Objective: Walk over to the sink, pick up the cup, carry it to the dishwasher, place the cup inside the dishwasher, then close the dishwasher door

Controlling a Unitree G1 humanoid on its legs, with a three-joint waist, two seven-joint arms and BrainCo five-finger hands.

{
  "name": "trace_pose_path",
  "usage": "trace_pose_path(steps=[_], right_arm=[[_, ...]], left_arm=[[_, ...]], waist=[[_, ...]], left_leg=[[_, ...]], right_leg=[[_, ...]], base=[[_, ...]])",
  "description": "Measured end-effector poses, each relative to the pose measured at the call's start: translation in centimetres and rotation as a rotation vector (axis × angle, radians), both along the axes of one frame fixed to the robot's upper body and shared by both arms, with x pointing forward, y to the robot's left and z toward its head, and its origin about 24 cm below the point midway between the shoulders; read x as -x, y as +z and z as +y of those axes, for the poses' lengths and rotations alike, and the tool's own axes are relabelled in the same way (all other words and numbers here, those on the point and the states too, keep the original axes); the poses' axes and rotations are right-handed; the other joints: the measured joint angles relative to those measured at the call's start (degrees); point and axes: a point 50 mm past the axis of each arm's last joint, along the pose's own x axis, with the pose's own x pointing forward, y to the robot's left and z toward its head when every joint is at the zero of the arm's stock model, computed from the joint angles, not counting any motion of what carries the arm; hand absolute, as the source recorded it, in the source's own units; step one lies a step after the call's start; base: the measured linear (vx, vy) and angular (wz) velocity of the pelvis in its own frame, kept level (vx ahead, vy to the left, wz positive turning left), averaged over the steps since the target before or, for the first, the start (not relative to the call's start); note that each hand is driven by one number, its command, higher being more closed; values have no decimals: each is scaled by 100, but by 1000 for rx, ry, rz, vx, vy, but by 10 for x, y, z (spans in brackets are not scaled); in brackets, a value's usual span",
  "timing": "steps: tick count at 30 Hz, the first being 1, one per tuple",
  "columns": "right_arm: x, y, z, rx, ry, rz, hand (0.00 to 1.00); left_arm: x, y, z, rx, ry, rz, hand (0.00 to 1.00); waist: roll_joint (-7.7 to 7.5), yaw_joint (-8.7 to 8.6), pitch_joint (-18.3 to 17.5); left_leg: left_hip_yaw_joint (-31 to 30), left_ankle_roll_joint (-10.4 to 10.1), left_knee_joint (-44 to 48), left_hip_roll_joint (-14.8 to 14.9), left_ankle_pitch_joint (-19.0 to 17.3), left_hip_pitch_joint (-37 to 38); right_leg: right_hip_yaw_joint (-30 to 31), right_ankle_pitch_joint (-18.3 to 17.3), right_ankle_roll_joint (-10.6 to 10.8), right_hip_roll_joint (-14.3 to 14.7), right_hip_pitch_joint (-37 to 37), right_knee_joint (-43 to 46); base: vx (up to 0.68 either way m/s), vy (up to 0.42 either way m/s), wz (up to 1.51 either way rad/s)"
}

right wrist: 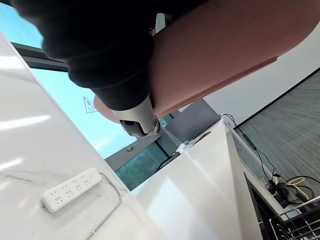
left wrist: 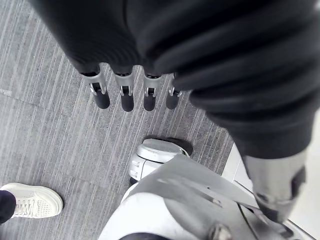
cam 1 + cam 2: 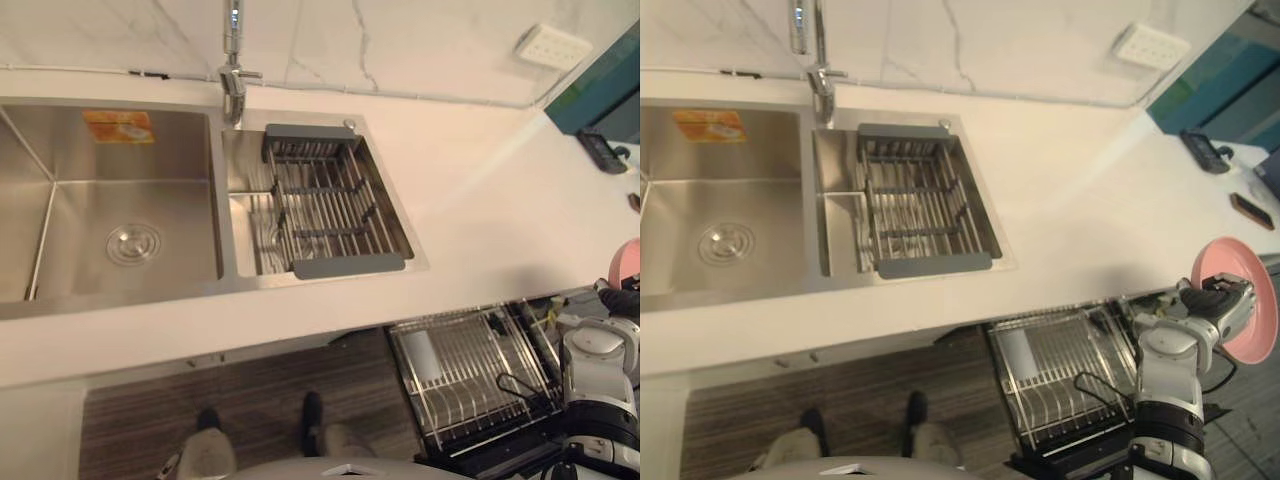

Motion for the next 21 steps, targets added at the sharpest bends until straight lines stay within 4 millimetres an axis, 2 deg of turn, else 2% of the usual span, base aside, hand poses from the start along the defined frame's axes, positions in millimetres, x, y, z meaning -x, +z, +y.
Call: trace_pose_path(steps=[2, 4, 14, 18, 21], right_arm=[[2, -7, -2, -24, -16, 26, 100], [5, -15, -5, -49, -36, 60, 100], [20, -44, -7, -143, -110, 109, 100], [21, -54, 1, -181, -109, 112, 100], [22, -61, 5, -202, -108, 121, 100]], left_arm=[[-3, -1, -6, 14, 1, -10, 0], [-8, -3, -13, 35, 4, -26, 0], [-21, -4, -26, 62, -26, -68, 0], [-24, -5, -29, 72, -36, -73, 0], [-30, -5, -33, 80, -53, -81, 0]], waist=[[137, -4, 1], [292, -20, 4], [701, -41, 255], [847, -83, 360], [941, -83, 452]], left_leg=[[-33, 2, 131, 44, -91, -75], [-69, -7, 193, 83, -140, -101], [-93, 42, 312, -4, -190, -339], [-83, 45, 397, -28, -177, -447], [-83, 36, 397, -28, -162, -460]], right_leg=[[-78, 81, 109, 23, -6, -47], [-95, 147, 92, 61, -2, -79], [-108, 229, 130, -41, -168, -114], [-98, 240, 308, -82, -228, -158], [-82, 239, 311, -81, -257, -164]], base=[[57, -19, -11], [34, -10, -8], [-61, 16, 0], [-88, 5, -2], [-65, -6, -4]])
